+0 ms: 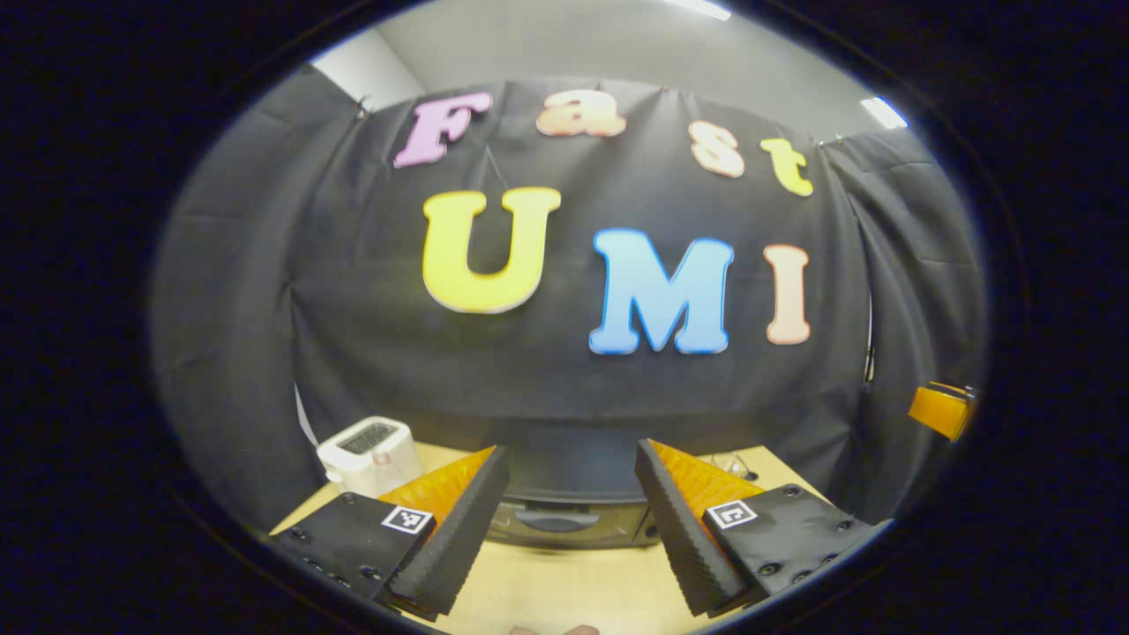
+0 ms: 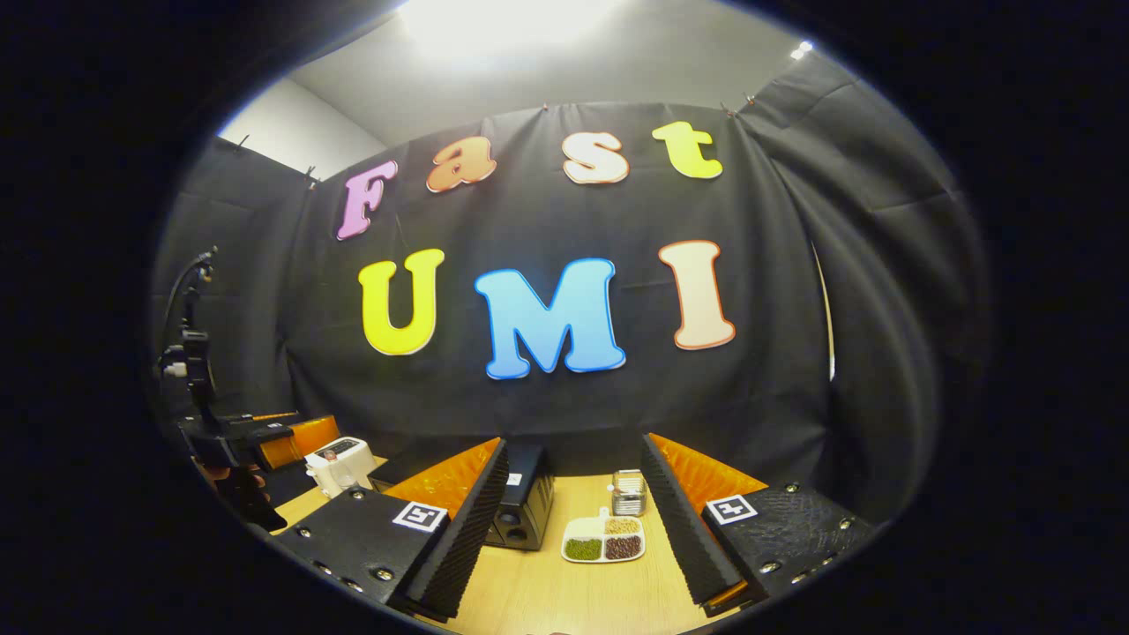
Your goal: Open the electric oven with the left hand, put the food in, and close the electric oven.
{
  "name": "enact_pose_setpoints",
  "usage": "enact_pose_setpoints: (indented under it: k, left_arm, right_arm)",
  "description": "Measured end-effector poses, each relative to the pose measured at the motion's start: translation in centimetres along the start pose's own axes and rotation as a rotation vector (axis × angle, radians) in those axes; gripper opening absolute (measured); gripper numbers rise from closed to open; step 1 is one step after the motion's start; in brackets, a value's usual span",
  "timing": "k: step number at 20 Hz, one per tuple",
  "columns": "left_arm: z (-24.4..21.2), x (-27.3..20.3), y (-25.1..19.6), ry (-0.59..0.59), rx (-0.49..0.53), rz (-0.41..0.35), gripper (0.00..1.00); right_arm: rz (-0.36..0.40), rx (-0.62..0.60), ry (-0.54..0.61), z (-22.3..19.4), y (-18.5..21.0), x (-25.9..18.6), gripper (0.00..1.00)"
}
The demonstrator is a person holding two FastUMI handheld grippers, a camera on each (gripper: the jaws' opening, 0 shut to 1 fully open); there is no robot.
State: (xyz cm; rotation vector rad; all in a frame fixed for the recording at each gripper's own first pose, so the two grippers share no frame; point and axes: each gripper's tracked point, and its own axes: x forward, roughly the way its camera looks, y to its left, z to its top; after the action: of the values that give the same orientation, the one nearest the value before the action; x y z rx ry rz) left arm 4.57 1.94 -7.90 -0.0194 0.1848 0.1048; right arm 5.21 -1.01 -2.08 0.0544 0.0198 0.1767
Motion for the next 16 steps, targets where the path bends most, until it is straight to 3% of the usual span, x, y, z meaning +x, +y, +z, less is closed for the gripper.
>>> enact_pose_setpoints:
  k: [3, 6, 14, 15, 16]
  left_arm:
    - [5.4, -4.7, -1.4, -0.113, -0.022, 0.006, 1.0]
    - [7.1, -5.8, -1.2, -0.149, -0.026, -0.034, 1.0]
    - [7.1, -6.8, 3.3, -0.133, -0.065, -0.095, 0.93]
    - [7.0, -6.9, 3.9, -0.13, -0.066, -0.098, 1.0]
    - [7.1, -6.8, 4.3, -0.132, -0.068, -0.104, 1.0]
  right_arm:
    - [0.027, 0.014, -0.05, 2.9, 2.0, -1.0, 0.91]
    - [-0.011, 0.027, -0.062, 4.0, 3.3, -1.9, 0.91]
    - [-0.076, 0.011, -0.096, 5.1, 6.4, -4.2, 0.92]
    - [-0.078, 0.009, -0.099, 5.0, 7.0, -4.4, 0.92]
    - [-0.079, 0.007, -0.102, 5.1, 7.5, -4.6, 0.92]
